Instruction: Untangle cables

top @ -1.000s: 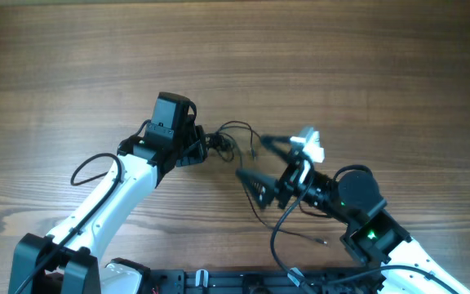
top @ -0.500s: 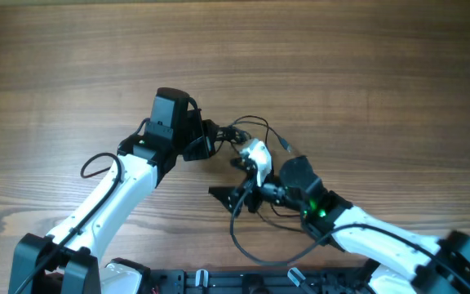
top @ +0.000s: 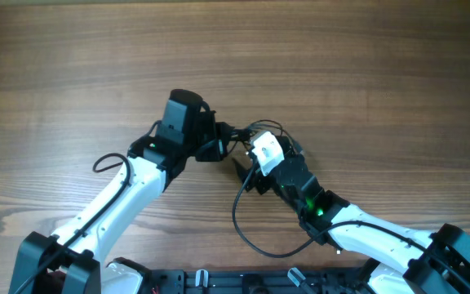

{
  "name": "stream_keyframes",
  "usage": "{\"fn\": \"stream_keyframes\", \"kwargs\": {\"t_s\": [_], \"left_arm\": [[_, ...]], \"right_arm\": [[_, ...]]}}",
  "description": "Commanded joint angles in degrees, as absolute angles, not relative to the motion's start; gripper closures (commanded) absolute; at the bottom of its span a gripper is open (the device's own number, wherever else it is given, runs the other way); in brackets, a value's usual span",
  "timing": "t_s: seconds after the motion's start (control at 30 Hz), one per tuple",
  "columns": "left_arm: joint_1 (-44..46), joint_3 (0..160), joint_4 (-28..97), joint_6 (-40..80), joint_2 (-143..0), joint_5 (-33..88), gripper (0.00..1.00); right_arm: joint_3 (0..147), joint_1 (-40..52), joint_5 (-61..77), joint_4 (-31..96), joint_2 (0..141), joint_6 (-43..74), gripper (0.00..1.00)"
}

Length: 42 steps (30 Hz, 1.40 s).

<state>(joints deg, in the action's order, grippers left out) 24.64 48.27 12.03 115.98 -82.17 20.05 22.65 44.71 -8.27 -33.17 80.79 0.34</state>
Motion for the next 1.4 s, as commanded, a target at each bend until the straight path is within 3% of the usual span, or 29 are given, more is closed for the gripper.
{"fn": "stream_keyframes", "kwargs": {"t_s": [0.0, 0.1, 0.13, 0.27, 0.47, 0.77, 1.03, 1.37], "left_arm": [[26.96, 48.69, 11.11, 124.99, -80.99, 19.88, 0.96], [27.94, 48.69, 11.11, 124.99, -80.99, 19.94, 0.96], [28.21, 48.69, 11.11, 124.99, -80.99, 20.16, 0.96], [27.86, 48.69, 9.56, 124.99, -80.99, 19.92, 0.96], [22.81, 48.69, 2.94, 124.95, -80.99, 18.94, 0.96], [15.73, 48.69, 2.87, 120.99, -80.99, 10.59, 0.96], [15.62, 48.69, 11.55, 120.20, -81.01, 6.07, 0.96], [15.62, 48.69, 18.98, 120.22, -81.01, 1.58, 0.96]], "right_arm": [[23.79, 44.82, -16.78, -33.01, 81.19, 4.21, 0.20], [23.88, 44.64, -21.32, -33.50, 81.23, 4.47, 0.22], [23.97, 44.49, -21.63, -33.87, 81.43, 4.08, 0.27], [24.01, 44.40, -17.52, -31.33, 81.93, 2.00, 0.96], [24.01, 44.40, -3.86, -22.85, 81.87, 13.69, 0.96], [24.01, 44.38, 11.73, -21.74, 75.40, 22.11, 0.96], [24.01, 44.38, 10.00, -23.20, 64.88, 25.91, 0.96], [24.01, 44.38, -9.39, -22.61, 61.45, 32.91, 0.96]]}}
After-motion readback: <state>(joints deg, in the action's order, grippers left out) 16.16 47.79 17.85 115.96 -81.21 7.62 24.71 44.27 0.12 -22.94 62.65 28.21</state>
